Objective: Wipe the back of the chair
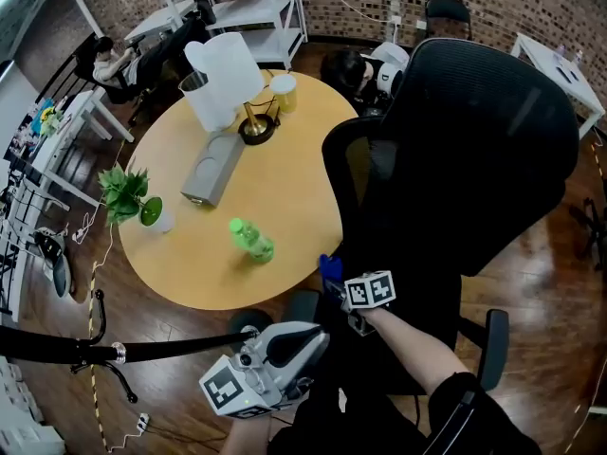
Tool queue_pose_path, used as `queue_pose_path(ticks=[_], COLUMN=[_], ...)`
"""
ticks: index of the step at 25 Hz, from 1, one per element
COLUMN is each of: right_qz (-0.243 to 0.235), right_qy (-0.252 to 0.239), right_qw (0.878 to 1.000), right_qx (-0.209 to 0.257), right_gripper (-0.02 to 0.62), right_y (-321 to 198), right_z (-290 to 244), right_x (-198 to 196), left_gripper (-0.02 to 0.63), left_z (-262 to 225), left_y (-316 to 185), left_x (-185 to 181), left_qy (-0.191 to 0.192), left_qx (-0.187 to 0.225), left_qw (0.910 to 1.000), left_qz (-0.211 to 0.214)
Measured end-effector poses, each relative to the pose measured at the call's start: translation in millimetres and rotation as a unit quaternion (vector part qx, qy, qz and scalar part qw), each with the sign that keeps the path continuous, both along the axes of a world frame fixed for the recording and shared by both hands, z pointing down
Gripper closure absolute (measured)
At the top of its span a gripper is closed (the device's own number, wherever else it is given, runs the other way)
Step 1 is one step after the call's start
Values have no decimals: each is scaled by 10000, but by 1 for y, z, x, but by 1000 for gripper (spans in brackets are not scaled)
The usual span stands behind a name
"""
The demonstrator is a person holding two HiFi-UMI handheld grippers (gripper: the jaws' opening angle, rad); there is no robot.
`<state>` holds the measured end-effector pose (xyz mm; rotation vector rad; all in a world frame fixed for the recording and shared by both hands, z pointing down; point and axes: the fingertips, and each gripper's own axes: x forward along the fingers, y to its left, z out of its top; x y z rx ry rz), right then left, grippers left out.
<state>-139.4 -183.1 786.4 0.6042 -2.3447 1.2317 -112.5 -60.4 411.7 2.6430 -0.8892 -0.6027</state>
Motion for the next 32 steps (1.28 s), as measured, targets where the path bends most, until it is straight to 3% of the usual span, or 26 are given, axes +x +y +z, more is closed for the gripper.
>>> queue_pose_path(ticks=[4,7,11,19,24,28,32], right_qz=[801,1604,2266,3486,4070,4489,4625], right_qy=[362,539,670,1121,1202,947,201], right_qw=[9959,9851,9710,9298,9046,8885,8791], right_qx=[-228,-299,-357,-380,-394,112,1137], right_gripper=[541,541,541,541,541,541,541], right_y=[-29,-56,-64,-58,-45,-43,-44], right_z=[30,46,52,54,49,11,-82], right_x=[53,112,181,328,390,414,421], left_gripper=[614,614,614,614,614,614,614], left_z=[7,13,14,18,20,12,-10], left_y=[-9,-14,-20,-33,-36,-28,-17], left_x=[12,24,43,87,110,119,125], left_qy=[39,22,23,33,60,111,209], left_qx=[-64,-61,-60,48,16,119,249], left_qw=[10000,10000,9998,9976,9959,9939,9915], left_qz=[-49,22,208,685,900,1087,1263])
